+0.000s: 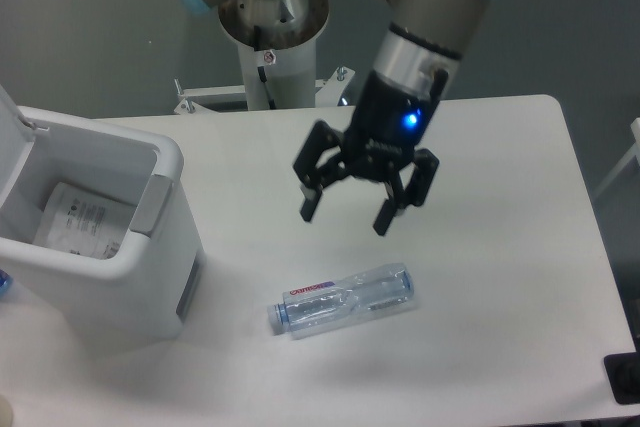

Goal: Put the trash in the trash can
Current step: 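Move the open gripper down over the clear plastic water bottle, then close the gripper around the middle of the water bottle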

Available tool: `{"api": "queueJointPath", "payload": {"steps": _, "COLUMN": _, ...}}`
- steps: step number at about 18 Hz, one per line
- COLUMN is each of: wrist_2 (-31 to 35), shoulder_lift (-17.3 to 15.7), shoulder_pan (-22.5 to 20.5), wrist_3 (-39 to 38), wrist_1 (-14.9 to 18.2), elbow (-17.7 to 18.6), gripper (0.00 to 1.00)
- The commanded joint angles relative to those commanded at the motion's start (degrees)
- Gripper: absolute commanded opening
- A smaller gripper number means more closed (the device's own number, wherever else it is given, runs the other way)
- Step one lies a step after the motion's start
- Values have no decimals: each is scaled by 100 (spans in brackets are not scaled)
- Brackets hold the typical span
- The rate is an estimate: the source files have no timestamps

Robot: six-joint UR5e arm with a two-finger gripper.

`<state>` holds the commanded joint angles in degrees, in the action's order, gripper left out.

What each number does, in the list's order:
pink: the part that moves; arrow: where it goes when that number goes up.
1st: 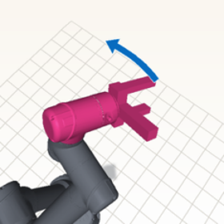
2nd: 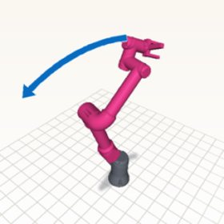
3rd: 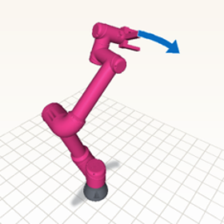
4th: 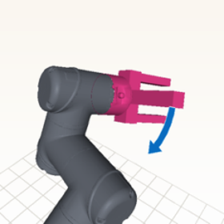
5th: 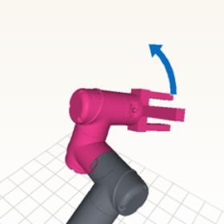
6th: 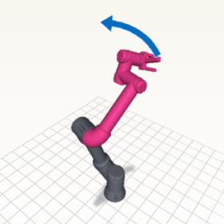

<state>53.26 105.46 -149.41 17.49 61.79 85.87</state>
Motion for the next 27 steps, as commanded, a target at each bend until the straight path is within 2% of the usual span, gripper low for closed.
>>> {"api": "queueJointPath", "payload": {"steps": 3, "wrist_2": 9, "shoulder_lift": 343, "shoulder_pan": 9, "wrist_3": 35, "wrist_1": 0, "elbow": -141, "gripper": 100}}
{"api": "queueJointPath", "payload": {"steps": 5, "wrist_2": 0, "shoulder_lift": 466, "shoulder_pan": 70, "wrist_3": 35, "wrist_1": -26, "elbow": -45, "gripper": 100}}
{"api": "queueJointPath", "payload": {"steps": 8, "wrist_2": 52, "shoulder_lift": 642, "shoulder_pan": 132, "wrist_3": 62, "wrist_1": -263, "elbow": -18, "gripper": 100}}
{"api": "queueJointPath", "payload": {"steps": 11, "wrist_2": 447, "shoulder_lift": 861, "shoulder_pan": 447, "wrist_3": 166, "wrist_1": -281, "elbow": -62, "gripper": 100}}
{"api": "queueJointPath", "payload": {"steps": 14, "wrist_2": 702, "shoulder_lift": 1117, "shoulder_pan": 650, "wrist_3": 1016, "wrist_1": -264, "elbow": -27, "gripper": 100}}
{"api": "queueJointPath", "payload": {"steps": 16, "wrist_2": 1027, "shoulder_lift": 1135, "shoulder_pan": 886, "wrist_3": 1465, "wrist_1": -263, "elbow": 26, "gripper": 100}}
{"api": "queueJointPath", "payload": {"steps": 18, "wrist_2": 1413, "shoulder_lift": 1135, "shoulder_pan": 949, "wrist_3": 2202, "wrist_1": -264, "elbow": 35, "gripper": 100}}
{"api": "queueJointPath", "payload": {"steps": 20, "wrist_2": 2001, "shoulder_lift": 1152, "shoulder_pan": 1080, "wrist_3": 2836, "wrist_1": -272, "elbow": 44, "gripper": 100}}
{"api": "queueJointPath", "payload": {"steps": 24, "wrist_2": 2942, "shoulder_lift": 1293, "shoulder_pan": 1345, "wrist_3": 3540, "wrist_1": -255, "elbow": 123, "gripper": 100}}
{"api": "queueJointPath", "payload": {"steps": 27, "wrist_2": 3199, "shoulder_lift": 1346, "shoulder_pan": 1450, "wrist_3": 3858, "wrist_1": -246, "elbow": 175, "gripper": 100}}
